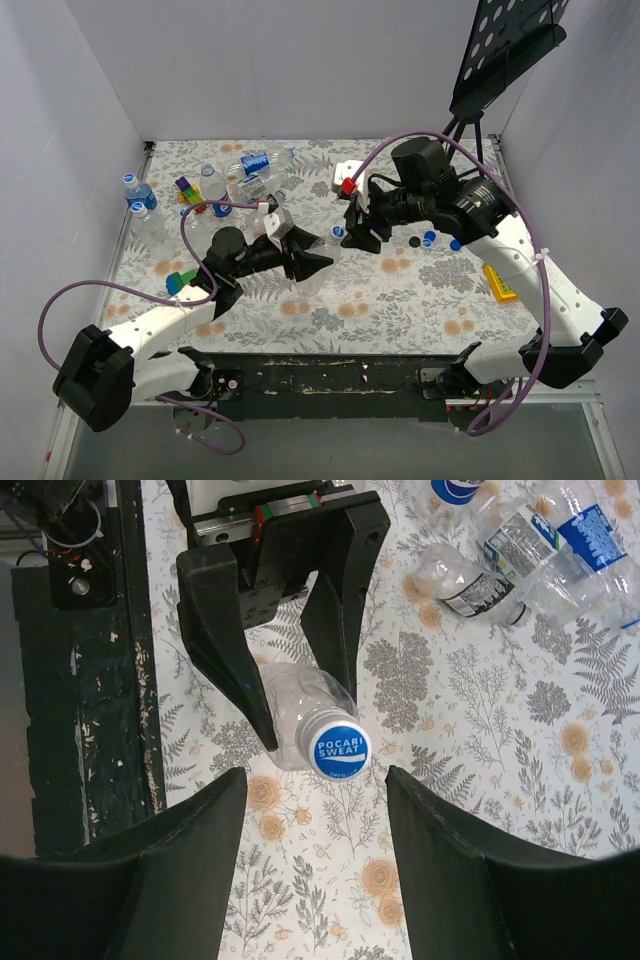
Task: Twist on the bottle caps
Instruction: Screw the bottle cap onto the plastic bottle.
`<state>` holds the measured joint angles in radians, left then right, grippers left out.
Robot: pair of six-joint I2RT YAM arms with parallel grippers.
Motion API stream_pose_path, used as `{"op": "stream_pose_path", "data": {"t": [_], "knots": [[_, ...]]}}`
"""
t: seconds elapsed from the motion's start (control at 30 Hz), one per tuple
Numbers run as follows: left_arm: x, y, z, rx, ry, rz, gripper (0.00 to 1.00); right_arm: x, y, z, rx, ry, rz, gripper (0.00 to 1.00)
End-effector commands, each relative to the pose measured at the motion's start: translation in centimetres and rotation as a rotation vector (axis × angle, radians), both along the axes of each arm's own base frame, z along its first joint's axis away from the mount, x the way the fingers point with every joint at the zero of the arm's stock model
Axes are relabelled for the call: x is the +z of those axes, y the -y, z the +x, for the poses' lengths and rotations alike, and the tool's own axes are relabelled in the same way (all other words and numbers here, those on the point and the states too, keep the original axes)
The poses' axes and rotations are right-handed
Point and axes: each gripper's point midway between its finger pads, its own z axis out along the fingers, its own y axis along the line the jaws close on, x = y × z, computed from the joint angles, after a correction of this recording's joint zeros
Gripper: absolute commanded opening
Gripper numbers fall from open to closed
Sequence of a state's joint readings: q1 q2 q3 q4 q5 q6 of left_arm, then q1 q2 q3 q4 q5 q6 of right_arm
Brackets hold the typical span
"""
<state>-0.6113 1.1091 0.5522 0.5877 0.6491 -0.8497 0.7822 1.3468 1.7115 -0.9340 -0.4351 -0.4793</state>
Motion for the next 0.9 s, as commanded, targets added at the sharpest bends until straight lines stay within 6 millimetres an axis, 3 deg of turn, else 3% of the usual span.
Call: {"op": "stream_pose_path", "data": {"t": [0.0,0.5,0.87], "knots": [[2.2,0.4,-0.9,-0.071,0.047,-0.031,0.19,0.3,-0.9,-0.4,0.118,0.044,0.027,0.65],[2.5,0.3,-1.5,-0.098,0.080,-0.029,0.19,-1.8,-1.1,0.1,0.137,0.011,-0.014,0.62],[2.6,0.3,-1.7,-0.101,0.090,-0.028,0.19,-3.0,-1.2,0.0,0.149,-0.019,-0.031,0.40]]}}
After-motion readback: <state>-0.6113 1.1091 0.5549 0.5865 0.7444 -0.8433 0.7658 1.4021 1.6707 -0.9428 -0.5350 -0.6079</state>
